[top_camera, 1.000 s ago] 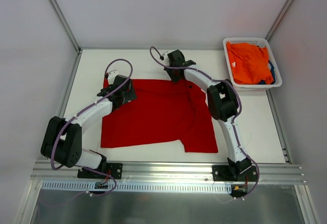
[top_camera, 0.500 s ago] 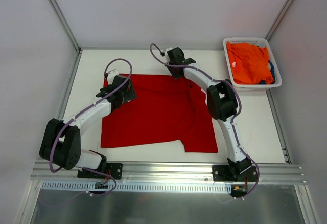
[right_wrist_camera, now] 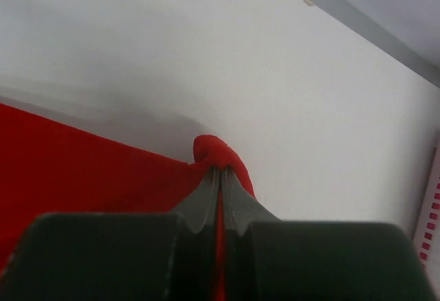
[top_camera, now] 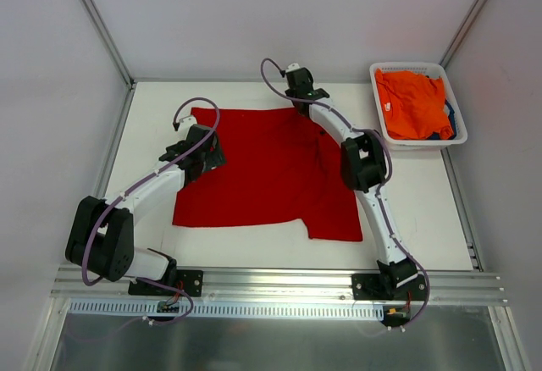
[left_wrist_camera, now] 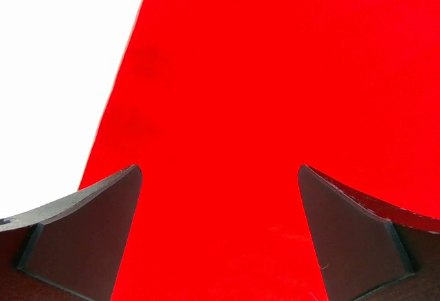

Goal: Fold and stack the t-shirts
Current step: Flatten the tshirt out

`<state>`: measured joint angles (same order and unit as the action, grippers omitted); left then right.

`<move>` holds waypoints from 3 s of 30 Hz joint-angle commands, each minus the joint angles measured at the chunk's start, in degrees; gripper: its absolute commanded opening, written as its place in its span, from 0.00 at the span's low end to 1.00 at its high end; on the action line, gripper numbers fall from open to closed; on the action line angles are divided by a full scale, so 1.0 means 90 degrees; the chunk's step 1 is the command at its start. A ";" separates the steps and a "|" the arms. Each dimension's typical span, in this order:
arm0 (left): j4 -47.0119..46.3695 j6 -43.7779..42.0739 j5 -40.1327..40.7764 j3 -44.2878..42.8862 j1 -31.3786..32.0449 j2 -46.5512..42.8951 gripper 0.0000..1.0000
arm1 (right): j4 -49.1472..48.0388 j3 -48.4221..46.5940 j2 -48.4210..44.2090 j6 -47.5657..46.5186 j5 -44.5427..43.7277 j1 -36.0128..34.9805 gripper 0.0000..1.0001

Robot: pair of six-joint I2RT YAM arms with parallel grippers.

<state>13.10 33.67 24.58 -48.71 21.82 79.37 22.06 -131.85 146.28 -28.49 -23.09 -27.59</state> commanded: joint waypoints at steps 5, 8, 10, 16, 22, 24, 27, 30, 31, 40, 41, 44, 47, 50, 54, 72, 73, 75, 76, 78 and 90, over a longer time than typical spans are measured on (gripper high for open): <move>-0.0059 -0.0069 0.0013 -0.0076 0.0095 -0.0011 0.99 | -0.0127 -0.0341 -0.0031 0.0089 -0.0549 0.0263 0.44; -0.0079 -0.0021 -0.0016 -0.0067 0.0095 0.0038 0.99 | -0.0176 0.0137 -0.0295 0.0128 -0.0511 0.0273 0.45; -0.0089 0.0018 -0.0035 -0.0057 0.0114 0.0048 0.99 | -0.0254 0.0507 -0.0617 0.0158 -0.0530 0.0263 0.41; -0.0128 0.0077 -0.0006 0.0070 0.0163 0.0028 0.99 | -0.0245 0.1251 -0.1466 0.0353 -0.0530 0.0263 0.23; -0.0167 0.0077 -0.0026 0.0158 0.0173 0.0009 0.99 | -0.0137 0.1662 -0.1800 0.0412 -0.0559 0.0244 0.26; -0.0177 0.0077 -0.0035 0.0187 0.0173 0.0038 0.99 | -0.0069 0.1643 -0.1878 0.0392 -0.0598 0.0254 0.27; -0.0206 0.0077 -0.0035 0.0226 0.0173 0.0038 0.99 | 0.0018 0.1691 -0.2044 0.0431 -0.0569 0.0224 0.27; -0.0216 0.0077 -0.0026 0.0236 0.0173 0.0009 0.99 | 0.0068 0.1847 -0.2200 0.0528 -0.0540 0.0195 0.25; -0.0216 0.0077 -0.0035 0.0236 0.0182 -0.0001 0.99 | 0.0058 0.2012 -0.2239 0.0558 -0.0520 0.0166 0.23; -0.0216 0.0038 -0.0045 0.0246 0.0183 -0.0079 0.99 | -0.0069 0.2794 -0.2435 0.0919 -0.0393 -0.0029 0.17; -0.0225 0.0038 -0.0026 0.0256 0.0192 -0.0089 0.99 | -0.0088 0.2862 -0.2435 0.0958 -0.0393 -0.0039 0.17; -0.0216 0.0038 -0.0036 0.0275 0.0192 -0.0108 0.99 | -0.0108 0.2902 -0.2396 0.0968 -0.0374 -0.0049 0.17; -0.0225 0.0048 -0.0026 0.0314 0.0192 -0.0147 0.99 | -0.0098 0.2922 -0.2347 0.0959 -0.0403 -0.0049 0.17; -0.0216 0.0038 -0.0026 0.0324 0.0192 -0.0167 0.99 | -0.0098 0.2941 -0.2318 0.0959 -0.0422 -0.0049 0.18; -0.0216 0.0028 -0.0026 0.0344 0.0183 -0.0206 0.99 | -0.0108 0.2932 -0.2249 0.0949 -0.0403 -0.0030 0.20; -0.0216 0.0009 -0.0006 0.0363 0.0192 -0.0323 0.99 | -0.0137 0.2941 -0.2073 0.0910 -0.0218 0.0243 0.23; -0.0206 0.0009 -0.0016 0.0354 0.0192 -0.0323 0.99 | -0.0147 0.2941 -0.2054 0.0919 -0.0198 0.0263 0.23; -0.0216 0.0009 -0.0016 0.0344 0.0192 -0.0313 0.99 | -0.0137 0.2951 -0.2044 0.0929 -0.0149 0.0283 0.23; -0.0216 0.0009 -0.0016 0.0334 0.0183 -0.0313 0.99 | -0.0137 0.2951 -0.2025 0.0939 -0.0139 0.0283 0.23; -0.0216 0.0009 -0.0026 0.0314 0.0192 -0.0284 0.99 | -0.0137 0.2971 -0.2005 0.0949 -0.0110 0.0283 0.23; -0.0225 0.0028 -0.0036 0.0344 0.0202 -0.0274 0.99 | -0.0118 0.2961 -0.2073 0.1027 -0.0012 0.0263 0.24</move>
<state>12.19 33.71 24.29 -45.95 22.94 78.15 21.30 -105.10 128.64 -20.14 -23.38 -24.99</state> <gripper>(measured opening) 0.990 0.236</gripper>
